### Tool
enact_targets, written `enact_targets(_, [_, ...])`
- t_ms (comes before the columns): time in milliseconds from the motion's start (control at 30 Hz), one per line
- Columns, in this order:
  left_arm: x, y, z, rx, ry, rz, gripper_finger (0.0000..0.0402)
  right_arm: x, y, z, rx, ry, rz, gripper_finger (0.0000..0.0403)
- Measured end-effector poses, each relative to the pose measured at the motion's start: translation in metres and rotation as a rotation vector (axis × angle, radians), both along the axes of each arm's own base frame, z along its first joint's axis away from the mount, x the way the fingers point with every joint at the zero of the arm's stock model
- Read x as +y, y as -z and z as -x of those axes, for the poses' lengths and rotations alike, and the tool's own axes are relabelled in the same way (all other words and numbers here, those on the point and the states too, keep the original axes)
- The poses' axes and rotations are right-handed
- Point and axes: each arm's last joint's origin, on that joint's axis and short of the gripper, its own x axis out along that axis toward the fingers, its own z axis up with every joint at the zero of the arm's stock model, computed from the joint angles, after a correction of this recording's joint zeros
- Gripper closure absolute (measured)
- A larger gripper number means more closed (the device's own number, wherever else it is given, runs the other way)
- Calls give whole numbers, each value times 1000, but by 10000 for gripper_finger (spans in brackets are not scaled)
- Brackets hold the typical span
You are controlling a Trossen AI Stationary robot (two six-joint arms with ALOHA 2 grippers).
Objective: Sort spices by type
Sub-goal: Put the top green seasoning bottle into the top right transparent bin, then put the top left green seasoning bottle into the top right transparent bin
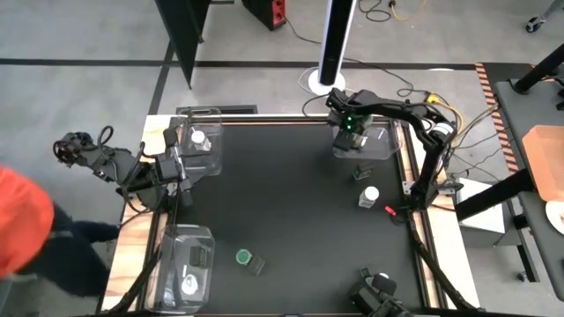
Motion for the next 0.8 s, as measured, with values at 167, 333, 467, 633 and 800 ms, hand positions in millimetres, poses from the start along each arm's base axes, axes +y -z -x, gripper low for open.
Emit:
enact_targets(167, [0, 0, 0, 0, 0, 0, 236, -2, -6, -1, -2, -1, 5, 323])
enact_targets(333, [0, 0, 0, 0, 0, 0, 236, -1, -6, -1, 2, -6, -1, 358])
enact_targets(467, [0, 0, 0, 0, 0, 0, 236, -1, -9, 0, 1, -7, -3, 383])
enact_targets(633, [0, 0, 0, 0, 0, 0, 236, 6, -30, 4, -23, 0, 12, 393])
enact_targets(800, [0, 0, 0, 0, 0, 0, 236, 25, -52, 21, 15, 74, -36, 394])
